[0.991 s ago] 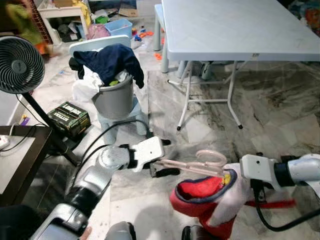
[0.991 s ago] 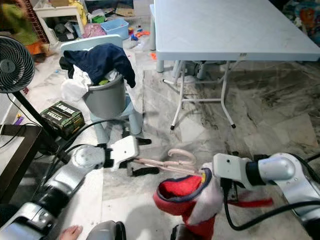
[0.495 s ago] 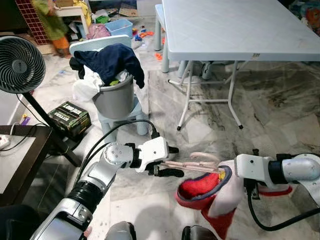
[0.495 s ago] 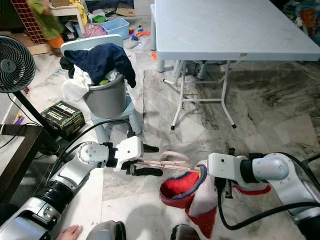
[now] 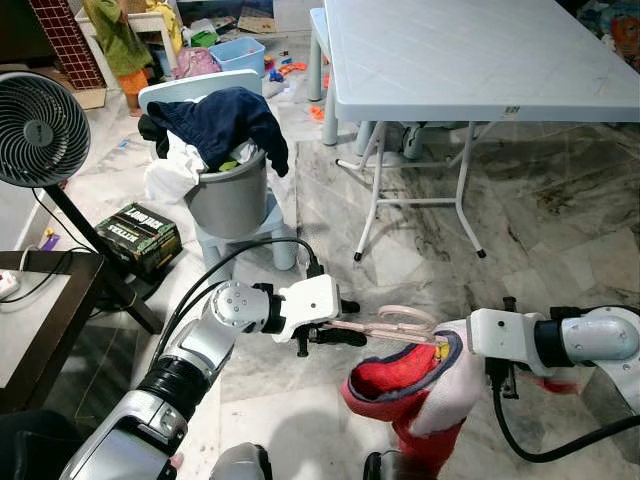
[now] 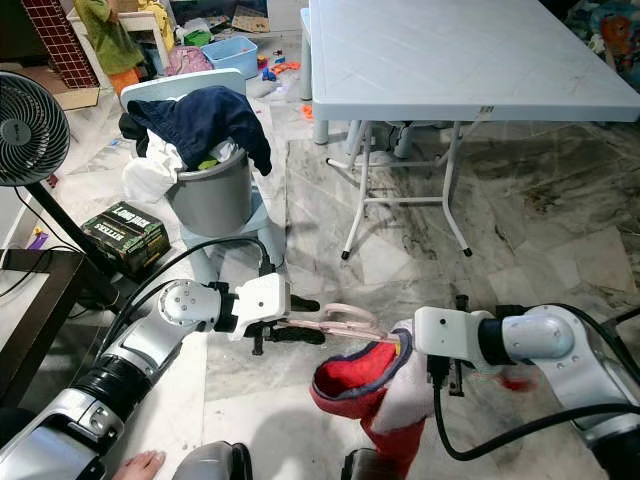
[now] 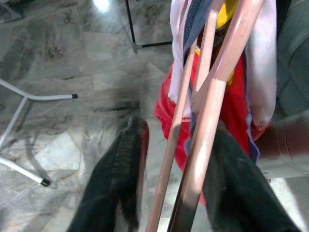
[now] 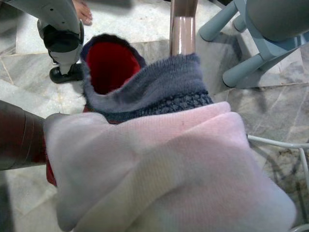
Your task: Hang hanger
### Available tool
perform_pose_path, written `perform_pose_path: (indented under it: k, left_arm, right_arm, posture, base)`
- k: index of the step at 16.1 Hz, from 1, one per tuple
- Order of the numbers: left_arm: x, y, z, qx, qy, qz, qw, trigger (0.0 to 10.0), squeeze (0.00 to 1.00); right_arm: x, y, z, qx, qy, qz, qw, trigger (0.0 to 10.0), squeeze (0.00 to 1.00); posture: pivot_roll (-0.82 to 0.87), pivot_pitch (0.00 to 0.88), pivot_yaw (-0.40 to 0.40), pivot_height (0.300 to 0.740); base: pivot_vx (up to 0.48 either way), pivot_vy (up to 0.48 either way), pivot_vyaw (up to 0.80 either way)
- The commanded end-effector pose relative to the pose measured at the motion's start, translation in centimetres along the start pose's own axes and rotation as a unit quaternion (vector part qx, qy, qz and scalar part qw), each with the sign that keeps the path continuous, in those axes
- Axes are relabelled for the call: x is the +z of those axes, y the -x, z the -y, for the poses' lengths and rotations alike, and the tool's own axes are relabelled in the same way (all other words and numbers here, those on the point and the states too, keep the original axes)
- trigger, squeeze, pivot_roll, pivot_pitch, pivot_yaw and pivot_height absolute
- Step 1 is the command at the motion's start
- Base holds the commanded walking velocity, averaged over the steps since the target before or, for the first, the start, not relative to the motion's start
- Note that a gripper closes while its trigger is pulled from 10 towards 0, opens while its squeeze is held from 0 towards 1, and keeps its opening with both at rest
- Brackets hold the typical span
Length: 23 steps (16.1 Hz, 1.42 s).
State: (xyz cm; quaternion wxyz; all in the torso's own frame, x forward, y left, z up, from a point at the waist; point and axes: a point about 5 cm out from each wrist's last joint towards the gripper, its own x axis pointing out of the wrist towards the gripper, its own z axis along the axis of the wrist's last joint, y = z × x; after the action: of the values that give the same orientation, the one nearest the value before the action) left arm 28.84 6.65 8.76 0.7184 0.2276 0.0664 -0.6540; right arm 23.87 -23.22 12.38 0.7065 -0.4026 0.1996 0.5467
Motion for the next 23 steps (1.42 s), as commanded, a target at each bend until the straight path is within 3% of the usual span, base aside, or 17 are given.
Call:
perform_pose_path:
  k: [1,8,12,13,17,18,19,20,21,23]
  left_arm:
    - [0.1,-0.2,0.0,-0.012,-0.009,-0.008,1.000,0.0,0.00]
    - [-0.2,-0.5,0.4,-0.012,-0.006,-0.006,1.000,0.0,0.00]
    - [-0.1,-0.6,-0.1,0.053,0.019,0.026,0.998,0.0,0.00]
    - [-0.4,-0.5,-0.1,0.063,0.026,0.026,0.997,0.0,0.00]
    - [-0.8,-0.2,0.1,0.083,0.050,0.037,0.995,0.0,0.00]
    - [-0.7,-0.2,0.1,0.086,0.054,0.041,0.994,0.0,0.00]
    - [-0.7,-0.3,0.1,0.088,0.057,0.044,0.994,0.0,0.00]
    - [-0.7,-0.3,0.1,0.088,0.058,0.045,0.993,0.0,0.00]
    - [-0.7,-0.3,0.1,0.090,0.059,0.046,0.993,0.0,0.00]
    - [-0.6,-0.5,0.0,0.099,0.070,0.056,0.991,0.0,0.00]
  right_arm:
    - [0.9,0.0,0.5,-0.010,0.018,0.024,0.999,10.0,0.00]
    - [1.0,-0.1,0.6,-0.011,0.018,0.025,0.999,10.0,0.00]
    - [1.0,-0.2,1.2,-0.031,0.001,0.031,0.999,10.0,0.00]
    - [0.9,0.0,1.5,-0.037,-0.009,0.035,0.999,0.0,0.00]
    - [0.9,-0.3,1.8,-0.031,-0.012,0.034,0.999,0.3,0.00]
    - [0.9,-0.4,1.6,-0.024,-0.016,0.037,0.999,2.5,0.00]
    - [0.9,-0.4,1.6,-0.023,-0.018,0.038,0.999,3.1,0.00]
    - [0.8,-0.4,1.6,-0.024,-0.018,0.038,0.999,5.0,0.00]
    - [0.8,-0.4,1.6,-0.025,-0.021,0.040,0.999,10.0,0.00]
    - [0.8,-0.4,1.8,-0.029,-0.025,0.042,0.998,10.0,0.00]
  posture:
    - [-0.05,0.075,0.005,0.740]
    - [-0.04,0.078,0.001,0.740]
    - [-0.04,0.078,0.001,0.740]
    - [-0.04,0.076,-0.004,0.740]
    - [-0.03,0.076,-0.007,0.740]
    - [-0.03,0.076,-0.007,0.740]
    - [-0.03,0.076,-0.007,0.740]
    - [-0.03,0.076,-0.007,0.740]
    - [-0.03,0.076,-0.007,0.740]
    - [-0.04,0.073,-0.006,0.740]
  base:
    - [0.000,0.000,0.00]
    - [0.000,0.000,0.00]
    - [0.000,0.000,0.00]
    - [0.000,0.000,0.00]
    - [0.000,0.000,0.00]
    - [0.000,0.000,0.00]
    - [0.000,0.000,0.00]
    - [0.000,0.000,0.00]
    - [0.000,0.000,0.00]
    - [0.000,0.000,0.00]
